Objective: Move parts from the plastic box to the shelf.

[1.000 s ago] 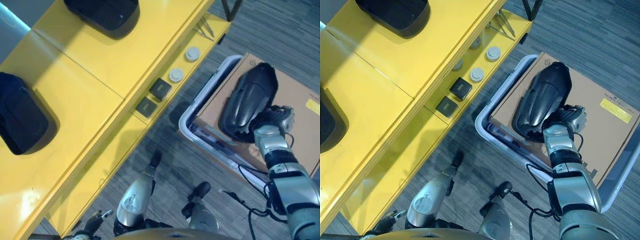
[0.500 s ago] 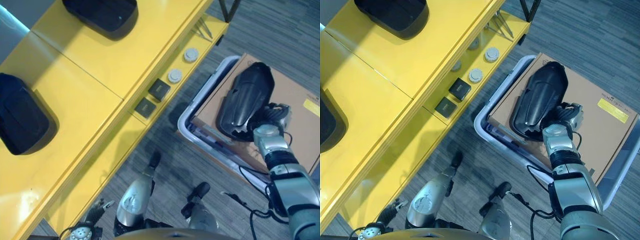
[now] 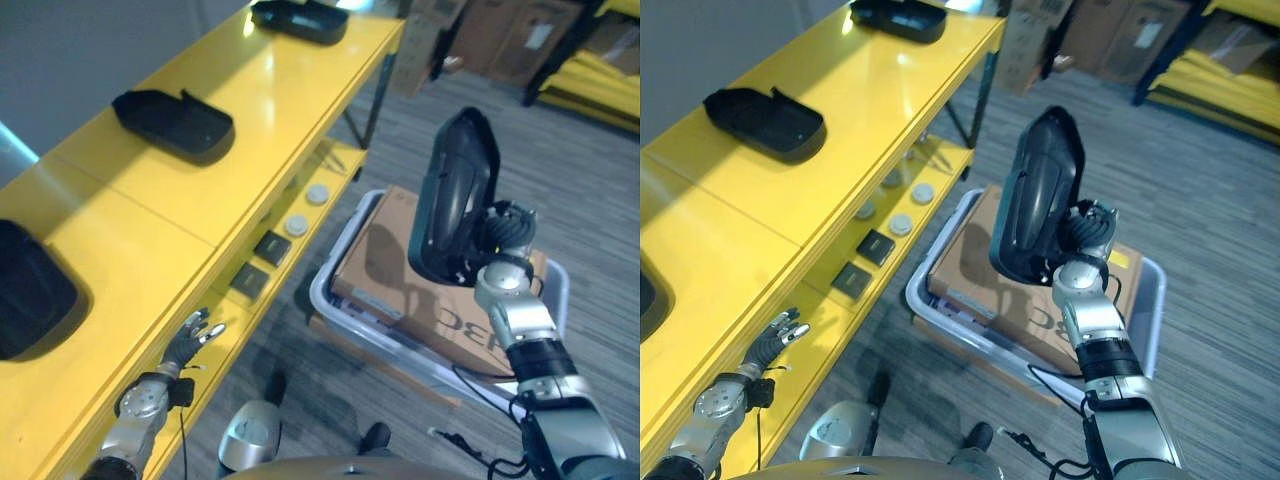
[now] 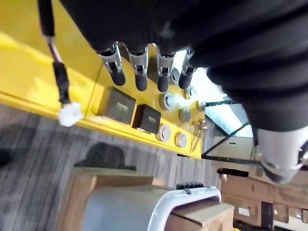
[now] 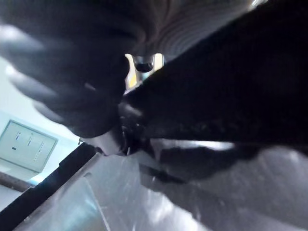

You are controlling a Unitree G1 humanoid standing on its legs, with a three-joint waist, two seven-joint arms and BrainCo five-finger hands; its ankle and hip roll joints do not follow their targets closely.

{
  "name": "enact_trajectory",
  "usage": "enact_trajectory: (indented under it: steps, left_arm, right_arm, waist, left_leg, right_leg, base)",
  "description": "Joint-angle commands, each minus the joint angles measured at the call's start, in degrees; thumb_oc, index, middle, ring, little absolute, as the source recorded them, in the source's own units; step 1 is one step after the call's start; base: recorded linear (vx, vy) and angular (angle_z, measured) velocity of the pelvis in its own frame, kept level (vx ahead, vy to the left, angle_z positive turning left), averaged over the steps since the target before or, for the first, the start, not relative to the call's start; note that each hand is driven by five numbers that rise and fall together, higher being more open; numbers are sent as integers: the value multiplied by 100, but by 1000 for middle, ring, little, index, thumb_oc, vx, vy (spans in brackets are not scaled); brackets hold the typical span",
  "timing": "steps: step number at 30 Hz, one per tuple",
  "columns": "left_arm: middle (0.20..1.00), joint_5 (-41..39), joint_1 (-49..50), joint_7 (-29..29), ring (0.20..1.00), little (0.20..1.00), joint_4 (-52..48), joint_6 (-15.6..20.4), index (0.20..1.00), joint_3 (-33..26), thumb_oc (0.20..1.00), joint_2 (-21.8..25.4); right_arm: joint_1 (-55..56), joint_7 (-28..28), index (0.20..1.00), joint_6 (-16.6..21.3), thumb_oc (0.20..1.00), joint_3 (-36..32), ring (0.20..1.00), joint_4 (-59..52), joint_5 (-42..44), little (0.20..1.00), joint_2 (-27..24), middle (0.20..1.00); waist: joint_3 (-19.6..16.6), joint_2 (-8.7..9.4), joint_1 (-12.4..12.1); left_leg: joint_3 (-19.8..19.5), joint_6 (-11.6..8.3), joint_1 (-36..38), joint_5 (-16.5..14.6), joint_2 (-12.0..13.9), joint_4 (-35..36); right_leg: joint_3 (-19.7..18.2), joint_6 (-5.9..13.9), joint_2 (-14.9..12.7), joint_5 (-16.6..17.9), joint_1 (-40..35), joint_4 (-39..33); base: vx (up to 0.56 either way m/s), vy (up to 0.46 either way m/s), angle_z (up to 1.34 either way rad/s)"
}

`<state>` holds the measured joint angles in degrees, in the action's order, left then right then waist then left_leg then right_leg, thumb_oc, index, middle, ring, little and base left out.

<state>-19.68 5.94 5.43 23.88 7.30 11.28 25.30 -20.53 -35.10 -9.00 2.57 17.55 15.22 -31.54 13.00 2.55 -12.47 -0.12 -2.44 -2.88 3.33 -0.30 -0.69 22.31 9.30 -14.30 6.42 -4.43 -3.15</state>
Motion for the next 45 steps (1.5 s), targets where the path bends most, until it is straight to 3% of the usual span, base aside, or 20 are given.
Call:
enact_trajectory:
  steps: [1, 4, 5, 7, 12, 19, 23, 29, 31, 34, 40, 45]
  left_arm:
    - [1000, -284, -286, 310, 1000, 1000, -262, -76, 1000, 135, 1000, -69]
    - [1000, -774, -851, 688, 1000, 1000, -643, -488, 1000, 321, 1000, -164]
    - [1000, -1076, -1311, 592, 1000, 1000, -901, -993, 1000, 515, 1000, -281]
    - [1000, -1117, -1585, 480, 1000, 1000, -951, -1220, 1000, 651, 1000, -374]
    - [1000, -1496, -2828, 230, 1000, 1000, -572, -1448, 1000, 1284, 1000, -894]
    - [1000, -1463, -3591, -103, 1000, 1000, -579, -1896, 1000, 1788, 1000, -1334]
    - [1000, -1007, -3794, -212, 1000, 1000, -523, -2304, 1000, 2033, 1000, -1358]
    - [1000, -1250, -3914, -96, 1000, 1000, -328, -2645, 1000, 2173, 1000, -1379]
    - [1000, -1474, -3949, -377, 1000, 1000, -444, -3063, 1000, 2232, 1000, -1450]
    - [1000, -1460, -4060, -584, 1000, 1000, -341, -3364, 1000, 2262, 1000, -1486]
    - [1000, -1417, -4147, -561, 1000, 1000, 115, -3389, 1000, 2249, 1000, -1573]
    - [1000, -1646, -4198, -395, 1000, 1000, 232, -3158, 1000, 2282, 1000, -1717]
  right_arm:
    - [54, 272, 200, 193, 200, 31, 200, -384, -508, 200, -242, 200]
    - [41, 387, 200, 182, 200, 210, 200, -349, -713, 200, -125, 200]
    - [-75, 440, 200, 251, 200, 366, 200, -163, -771, 200, -36, 200]
    - [-172, 448, 200, 309, 200, 485, 200, -42, -791, 200, 31, 200]
    - [-739, 595, 200, 199, 200, 1044, 200, 347, -843, 200, 298, 200]
    - [-1120, 609, 200, 296, 200, 1548, 200, 932, -644, 200, 666, 200]
    - [-1244, 597, 200, 275, 200, 1696, 200, 1056, -667, 200, 793, 200]
    - [-1396, 687, 200, 66, 200, 1787, 200, 1064, -787, 200, 788, 200]
    - [-1466, 669, 200, 46, 200, 1862, 200, 1185, -803, 200, 811, 200]
    - [-1580, 605, 200, 30, 200, 1917, 200, 1358, -741, 200, 840, 200]
    - [-1751, 687, 200, -13, 200, 1993, 200, 1558, -727, 200, 860, 200]
    - [-1819, 655, 200, -147, 200, 2117, 200, 1701, -713, 200, 979, 200]
  waist:
    - [-430, -280, -44]
    - [-540, -274, 95]
    - [-598, -281, 176]
    - [-643, -280, 236]
    - [-776, -252, 531]
    - [-867, -249, 727]
    - [-893, -260, 774]
    - [-949, -263, 827]
    - [-954, -287, 833]
    - [-966, -299, 825]
    - [-1005, -301, 817]
    - [-1021, -306, 805]
  left_leg:
    - [188, 160, 282, 19, 169, 393]
    - [261, 165, 384, -4, 194, 425]
    - [295, 169, 455, -3, 206, 451]
    - [311, 173, 493, 1, 209, 465]
    - [428, 169, 624, -32, 237, 473]
    - [570, 141, 696, -30, 292, 461]
    - [600, 135, 710, -46, 306, 420]
    - [631, 127, 734, -81, 302, 404]
    - [632, 131, 762, -70, 303, 413]
    - [633, 126, 776, -75, 308, 399]
    - [598, 123, 806, -86, 305, 407]
    - [557, 123, 819, -102, 293, 413]
  right_leg:
    - [-129, 251, -22, -177, 57, 391]
    - [-206, 245, 10, -169, 9, 344]
    - [-262, 237, 43, -155, -38, 304]
    - [-305, 233, 63, -142, -54, 281]
    - [-484, 238, 126, -122, -86, 244]
    - [-610, 245, 161, -89, -95, 183]
    - [-645, 247, 162, -90, -96, 182]
    - [-687, 258, 163, -99, -108, 157]
    - [-696, 261, 164, -85, -125, 145]
    - [-687, 269, 164, -88, -140, 151]
    - [-689, 269, 172, -110, -158, 164]
    - [-685, 275, 161, -121, -164, 179]
  base:
    - [29, -95, -16]
    - [25, -72, -23]
    - [23, -59, -21]
    - [14, -46, -14]
    - [25, -54, -22]
    - [10, -17, -14]
    - [11, -4, -6]
    - [7, 1, -8]
    - [0, 0, 0]
    - [0, 0, 0]
    - [0, 0, 0]
    - [0, 0, 0]
